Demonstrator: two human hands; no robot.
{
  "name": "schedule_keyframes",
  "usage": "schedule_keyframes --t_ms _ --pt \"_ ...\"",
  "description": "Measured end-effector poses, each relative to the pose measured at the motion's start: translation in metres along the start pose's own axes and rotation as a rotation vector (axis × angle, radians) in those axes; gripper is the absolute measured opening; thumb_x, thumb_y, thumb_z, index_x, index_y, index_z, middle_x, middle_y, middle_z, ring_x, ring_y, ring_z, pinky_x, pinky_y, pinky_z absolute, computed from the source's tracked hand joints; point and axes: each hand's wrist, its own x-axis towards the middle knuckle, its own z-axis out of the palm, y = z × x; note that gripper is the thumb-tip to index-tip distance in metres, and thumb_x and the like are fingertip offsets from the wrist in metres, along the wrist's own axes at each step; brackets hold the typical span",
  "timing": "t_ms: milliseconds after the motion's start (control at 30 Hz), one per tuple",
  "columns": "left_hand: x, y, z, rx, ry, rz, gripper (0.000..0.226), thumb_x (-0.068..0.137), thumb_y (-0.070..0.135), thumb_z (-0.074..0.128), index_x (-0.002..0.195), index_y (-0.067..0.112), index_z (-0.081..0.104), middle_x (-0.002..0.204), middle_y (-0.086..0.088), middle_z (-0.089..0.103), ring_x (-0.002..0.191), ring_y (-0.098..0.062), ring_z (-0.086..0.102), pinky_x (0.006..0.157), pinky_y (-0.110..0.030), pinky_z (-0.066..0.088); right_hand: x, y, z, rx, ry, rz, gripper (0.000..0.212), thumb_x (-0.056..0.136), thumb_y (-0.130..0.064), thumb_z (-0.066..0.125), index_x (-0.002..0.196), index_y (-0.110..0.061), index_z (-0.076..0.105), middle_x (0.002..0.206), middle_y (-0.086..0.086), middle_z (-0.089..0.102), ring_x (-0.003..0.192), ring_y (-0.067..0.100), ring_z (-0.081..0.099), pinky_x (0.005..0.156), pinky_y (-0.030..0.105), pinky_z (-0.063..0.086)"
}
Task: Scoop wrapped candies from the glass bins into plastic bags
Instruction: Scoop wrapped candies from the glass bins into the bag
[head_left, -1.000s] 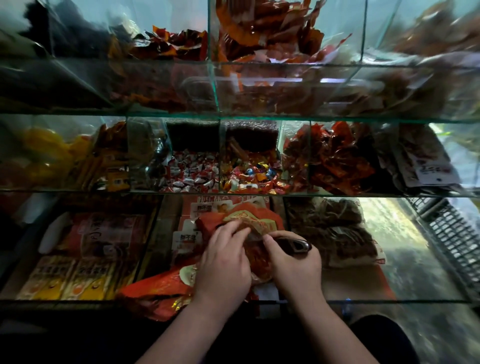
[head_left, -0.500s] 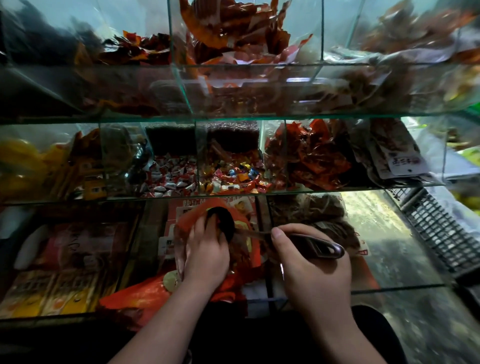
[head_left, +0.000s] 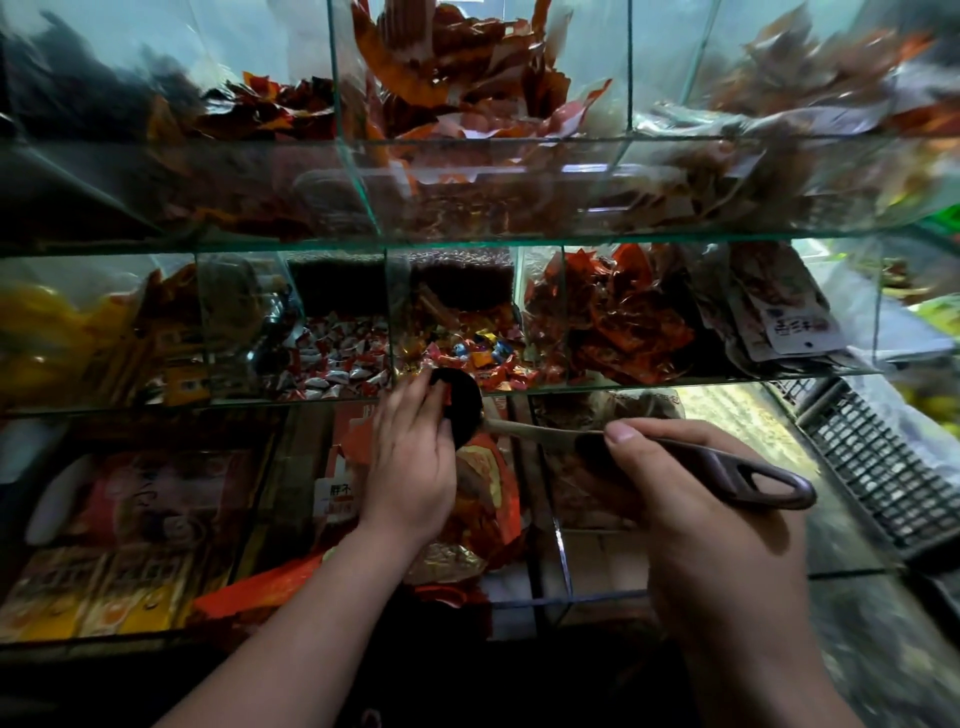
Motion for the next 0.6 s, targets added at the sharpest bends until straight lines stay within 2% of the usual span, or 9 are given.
schedule_keyframes --t_ms 67,167,267,333,367,400,467,533,600 --pt "0.022 0.005 -0.007 -0.002 -0.022 0.056 0.053 0.103 0.032 0.030 0.151 0.012 0.042 0.163 -0.002 0.030 0.152 -0.020 0.016 0.125 -0.046 0.011 0.004 -0.002 0.003 0.088 0.035 0.045 0.021 0.074 -0.036 0.081 0.086 -0.019 0.080 0.085 0.010 0.080 0.080 0.031 0.080 0.073 0.038 0.064" --pt "0.060 0.009 -0.010 -0.004 -0.064 0.148 0.051 0.104 0.030 0.034 0.151 0.011 0.043 0.162 -0.003 0.030 0.153 -0.021 0.015 0.125 -0.047 0.012 0.019 0.004 0.008 0.296 0.132 0.108 0.005 0.078 -0.022 0.079 0.080 -0.018 0.079 0.084 0.016 0.079 0.081 0.035 0.079 0.071 0.033 0.063" --pt "0.102 0.006 -0.001 0.080 -0.152 0.192 0.047 0.107 0.023 0.040 0.153 0.011 0.041 0.165 -0.002 0.025 0.154 -0.021 0.011 0.126 -0.042 0.009 0.045 0.017 0.017 0.319 0.185 0.097 0.005 0.083 -0.018 0.078 0.078 -0.019 0.079 0.084 0.012 0.079 0.085 0.030 0.079 0.073 0.033 0.063" --pt "0.122 0.002 0.008 0.127 -0.234 0.094 0.051 0.107 0.024 0.043 0.156 0.015 0.034 0.168 -0.001 0.017 0.155 -0.021 0.007 0.126 -0.037 0.007 0.054 0.026 0.029 0.061 0.133 -0.100 0.006 0.087 -0.017 0.078 0.082 -0.020 0.078 0.085 0.002 0.079 0.085 0.017 0.078 0.074 0.029 0.062" --pt "0.127 0.000 0.011 0.130 -0.266 0.022 0.055 0.105 0.025 0.047 0.157 0.016 0.032 0.168 -0.002 0.016 0.155 -0.021 0.008 0.125 -0.037 0.009 0.056 0.028 0.036 -0.095 0.024 -0.248 0.006 0.090 -0.014 0.077 0.086 -0.018 0.078 0.085 -0.001 0.078 0.084 0.012 0.075 0.073 0.027 0.061" --pt "0.128 -0.002 0.013 0.117 -0.277 -0.042 0.057 0.103 0.024 0.051 0.157 0.017 0.032 0.167 -0.002 0.017 0.154 -0.022 0.011 0.125 -0.038 0.012 0.058 0.032 0.039 -0.287 -0.101 -0.420 0.003 0.091 -0.010 0.075 0.092 -0.013 0.077 0.088 -0.002 0.077 0.084 0.012 0.074 0.075 0.027 0.060" --pt "0.124 -0.002 0.012 0.060 -0.231 -0.089 0.055 0.100 0.022 0.056 0.152 0.017 0.040 0.162 -0.005 0.029 0.150 -0.024 0.025 0.122 -0.038 0.024 0.074 0.038 0.039 -0.574 -0.310 -0.629 0.008 0.092 -0.007 0.074 0.100 -0.004 0.076 0.098 0.006 0.076 0.092 0.018 0.073 0.084 0.029 0.057" --pt "0.112 0.001 0.004 -0.013 -0.155 -0.085 0.046 0.098 0.024 0.058 0.144 0.020 0.051 0.151 -0.002 0.044 0.139 -0.022 0.042 0.111 -0.033 0.037 0.073 0.030 0.037 -0.650 -0.325 -0.652 0.012 0.091 -0.007 0.075 0.102 -0.003 0.076 0.103 0.009 0.077 0.100 0.020 0.073 0.090 0.031 0.057" --pt "0.095 0.003 -0.010 -0.084 -0.075 -0.070 0.038 0.098 0.026 0.061 0.135 0.022 0.057 0.139 0.000 0.052 0.127 -0.018 0.050 0.100 -0.025 0.039 0.066 0.021 0.024 -0.595 -0.293 -0.744 0.011 0.089 -0.007 0.076 0.099 -0.004 0.077 0.102 0.007 0.077 0.102 0.017 0.074 0.091 0.029 0.058"
